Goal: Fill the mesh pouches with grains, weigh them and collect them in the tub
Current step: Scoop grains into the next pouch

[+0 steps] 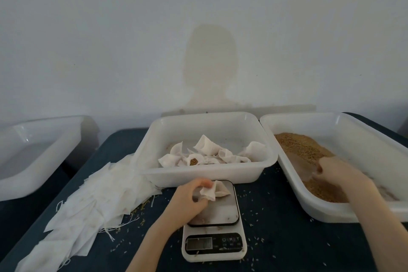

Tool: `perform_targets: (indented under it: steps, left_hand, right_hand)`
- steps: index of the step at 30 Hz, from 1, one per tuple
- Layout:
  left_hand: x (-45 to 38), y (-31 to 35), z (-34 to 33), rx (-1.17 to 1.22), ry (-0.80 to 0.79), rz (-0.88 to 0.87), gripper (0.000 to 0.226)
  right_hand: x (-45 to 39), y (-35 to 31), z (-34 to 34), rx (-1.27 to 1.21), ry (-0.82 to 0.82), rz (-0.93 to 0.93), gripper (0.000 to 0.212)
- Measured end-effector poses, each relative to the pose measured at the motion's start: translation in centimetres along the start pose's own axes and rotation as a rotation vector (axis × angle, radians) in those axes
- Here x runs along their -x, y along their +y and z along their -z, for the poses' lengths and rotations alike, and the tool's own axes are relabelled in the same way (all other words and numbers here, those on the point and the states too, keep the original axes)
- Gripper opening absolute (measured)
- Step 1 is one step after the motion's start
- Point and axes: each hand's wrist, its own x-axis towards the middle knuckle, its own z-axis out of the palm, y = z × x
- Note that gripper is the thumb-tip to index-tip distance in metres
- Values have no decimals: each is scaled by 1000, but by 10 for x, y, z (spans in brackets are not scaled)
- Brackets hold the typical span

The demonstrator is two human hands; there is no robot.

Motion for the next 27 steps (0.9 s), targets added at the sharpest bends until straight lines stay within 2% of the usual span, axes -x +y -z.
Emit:
perform_targets:
  steps: [4, 8, 12, 17, 24, 27]
  left_hand:
    - [10, -17, 11, 223, 40, 12, 29]
    - [13, -26, 13, 440, 189, 30, 20]
    - [13, -35, 4, 522, 423, 128, 21]
    - [11, -46, 1, 494, 576, 229, 25]
    - [14, -55, 1, 542, 653, 324, 24]
    - [14, -54, 0, 529, 655, 329, 24]
  right_hand:
    - [8, -5, 4, 44, 5, -24, 28]
    - [18, -15, 14, 75, 158, -34, 23]
    - [30, -50, 25, -48, 374, 28, 19]
    - [45, -103, 28, -225, 575, 189, 17]
    - [61, -163, -6, -337, 469, 485, 15]
    - [65, -173, -17, -309, 579, 506, 16]
